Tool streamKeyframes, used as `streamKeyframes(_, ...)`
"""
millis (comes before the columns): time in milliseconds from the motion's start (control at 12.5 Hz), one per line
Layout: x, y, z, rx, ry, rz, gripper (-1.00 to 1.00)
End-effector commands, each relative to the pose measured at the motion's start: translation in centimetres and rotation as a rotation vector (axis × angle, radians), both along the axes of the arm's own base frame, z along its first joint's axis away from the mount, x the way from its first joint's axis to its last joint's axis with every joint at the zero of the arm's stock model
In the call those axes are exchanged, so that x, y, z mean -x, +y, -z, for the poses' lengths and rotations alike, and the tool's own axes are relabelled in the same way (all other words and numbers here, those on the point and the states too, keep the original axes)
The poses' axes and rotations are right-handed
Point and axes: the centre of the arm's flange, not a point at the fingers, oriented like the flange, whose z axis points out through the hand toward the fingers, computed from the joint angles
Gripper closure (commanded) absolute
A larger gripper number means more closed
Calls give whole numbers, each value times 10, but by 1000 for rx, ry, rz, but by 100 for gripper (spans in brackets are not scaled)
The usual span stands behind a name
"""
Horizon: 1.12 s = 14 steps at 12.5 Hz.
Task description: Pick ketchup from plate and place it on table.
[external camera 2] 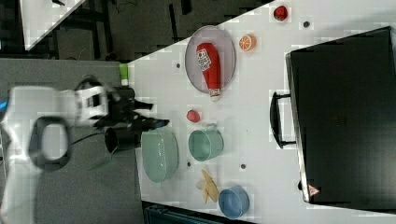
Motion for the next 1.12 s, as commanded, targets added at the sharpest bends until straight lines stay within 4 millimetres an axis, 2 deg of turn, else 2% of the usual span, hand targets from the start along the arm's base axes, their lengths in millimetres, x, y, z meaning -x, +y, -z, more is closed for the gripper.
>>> streamKeyframes(80,-14,18,17,-29,-15,-199,-100)
streamKeyframes(480,-46,33,98,-77,-37,-442,-100)
streamKeyframes(640,-58,34,129,-85,-61,-487,-100)
streamKeyframes(1120,-99,46,193,-44,-83,-572,-100)
